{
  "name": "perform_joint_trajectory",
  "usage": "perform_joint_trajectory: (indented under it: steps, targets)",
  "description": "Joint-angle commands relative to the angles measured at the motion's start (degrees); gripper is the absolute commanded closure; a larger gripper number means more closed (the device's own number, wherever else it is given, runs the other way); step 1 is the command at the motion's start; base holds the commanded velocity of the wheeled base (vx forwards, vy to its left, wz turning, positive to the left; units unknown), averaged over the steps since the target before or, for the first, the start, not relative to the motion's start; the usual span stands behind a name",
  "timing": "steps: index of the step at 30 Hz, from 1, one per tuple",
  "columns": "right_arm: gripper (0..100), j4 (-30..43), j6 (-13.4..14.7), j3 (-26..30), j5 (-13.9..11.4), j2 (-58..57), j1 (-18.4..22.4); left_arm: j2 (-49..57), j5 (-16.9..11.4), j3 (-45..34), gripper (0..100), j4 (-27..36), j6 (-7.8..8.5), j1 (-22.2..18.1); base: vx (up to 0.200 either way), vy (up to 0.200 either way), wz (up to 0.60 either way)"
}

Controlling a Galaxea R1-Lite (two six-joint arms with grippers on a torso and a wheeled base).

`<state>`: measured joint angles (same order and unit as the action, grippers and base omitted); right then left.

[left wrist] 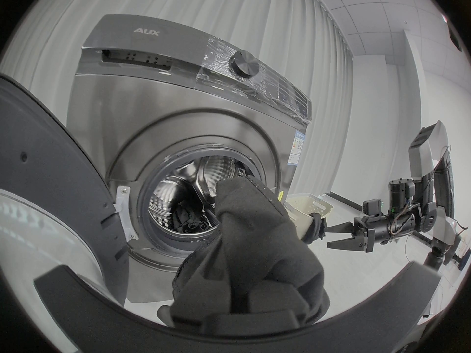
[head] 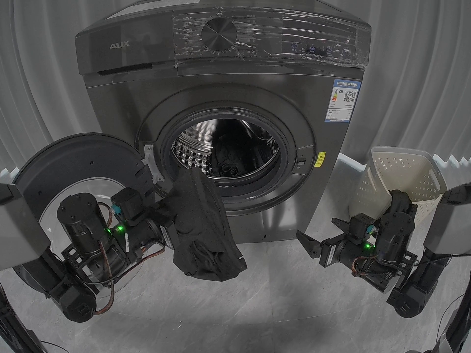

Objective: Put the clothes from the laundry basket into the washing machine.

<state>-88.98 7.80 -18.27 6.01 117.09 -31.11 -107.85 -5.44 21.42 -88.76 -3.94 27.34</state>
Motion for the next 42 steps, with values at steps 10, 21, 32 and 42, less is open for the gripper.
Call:
perform_joint_trajectory:
  steps: [10, 21, 32, 42]
  targets:
    - [0, -0.23, 0.11, 0.43, -0.03, -0.02, -0.79, -1.93, 0.16, -0.24, 100, -0.1, -0.11, 1.92, 0.08, 0.0, 0.0]
    - [0, -0.23, 0.11, 0.52, -0.03, -0.02, -0.79, -3.51, 0.25, 0.03, 100, -0.1, -0.11, 2.63, 0.2, 0.0, 0.0]
    - [0, -0.23, 0.11, 0.43, -0.12, -0.11, -0.97, -6.58, 2.54, 2.05, 100, -0.19, -0.11, 3.68, 0.073, 0.0, 0.0]
    - [0, -0.14, -0.07, 0.43, -0.03, -3.01, -1.76, -13.0, 10.53, 7.41, 100, -0.27, -1.07, 5.62, 0.0, 0.0, 0.0]
